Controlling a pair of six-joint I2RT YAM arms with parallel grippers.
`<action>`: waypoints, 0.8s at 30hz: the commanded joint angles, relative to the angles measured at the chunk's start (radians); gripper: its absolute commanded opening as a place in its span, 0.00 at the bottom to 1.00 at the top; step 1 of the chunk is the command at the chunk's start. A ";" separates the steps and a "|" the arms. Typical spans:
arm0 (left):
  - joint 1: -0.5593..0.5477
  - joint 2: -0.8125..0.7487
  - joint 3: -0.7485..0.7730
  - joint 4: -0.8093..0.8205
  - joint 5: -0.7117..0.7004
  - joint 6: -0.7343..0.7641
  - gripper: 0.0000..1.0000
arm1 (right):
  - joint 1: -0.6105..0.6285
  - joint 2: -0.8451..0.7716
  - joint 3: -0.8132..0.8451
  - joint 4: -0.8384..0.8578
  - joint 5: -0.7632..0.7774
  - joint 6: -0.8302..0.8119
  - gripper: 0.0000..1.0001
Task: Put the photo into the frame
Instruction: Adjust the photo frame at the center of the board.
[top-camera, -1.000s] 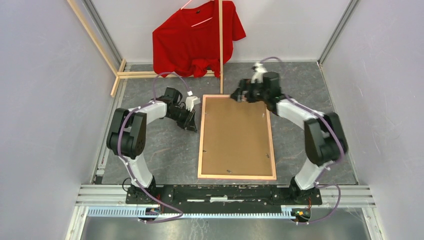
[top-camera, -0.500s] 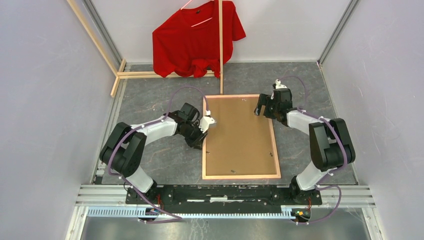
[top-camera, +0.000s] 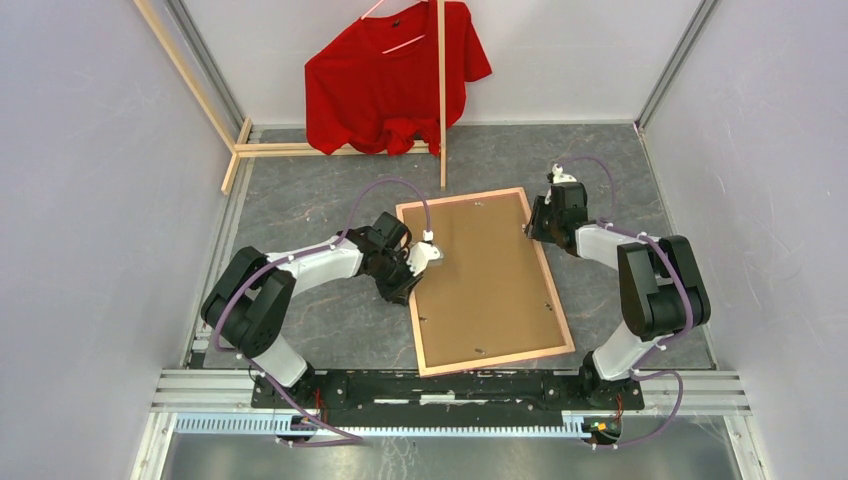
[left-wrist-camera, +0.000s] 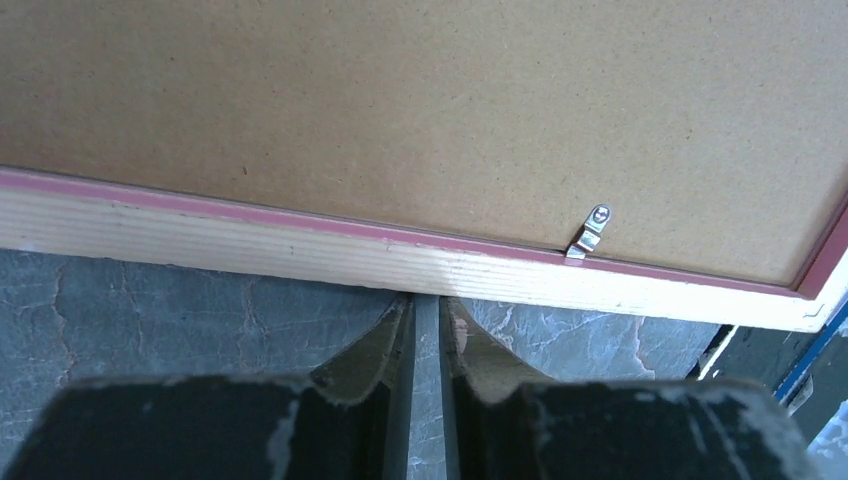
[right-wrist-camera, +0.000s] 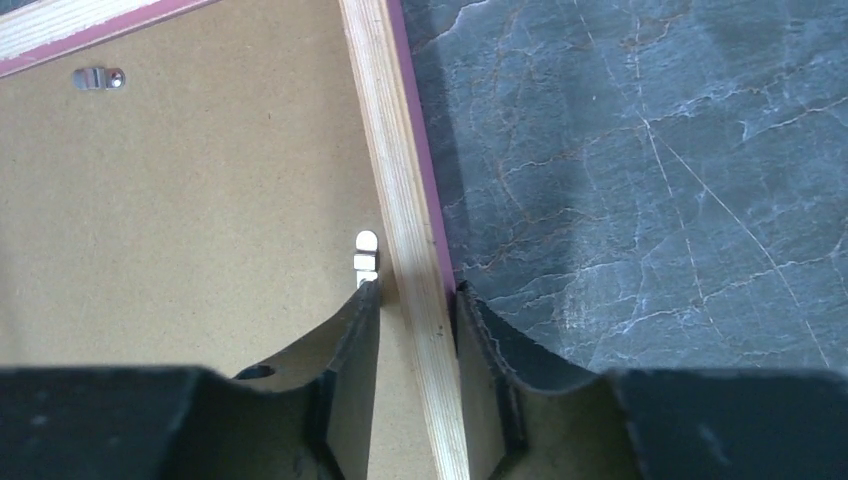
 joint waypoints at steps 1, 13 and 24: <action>-0.023 0.019 -0.004 -0.006 0.024 0.061 0.22 | 0.022 -0.002 -0.018 0.021 -0.115 0.006 0.33; -0.044 0.055 0.018 -0.007 0.055 0.091 0.20 | 0.124 -0.001 0.130 0.030 -0.245 -0.036 0.00; -0.047 0.077 0.031 -0.012 0.056 0.102 0.20 | 0.223 0.059 0.264 0.019 -0.294 -0.025 0.00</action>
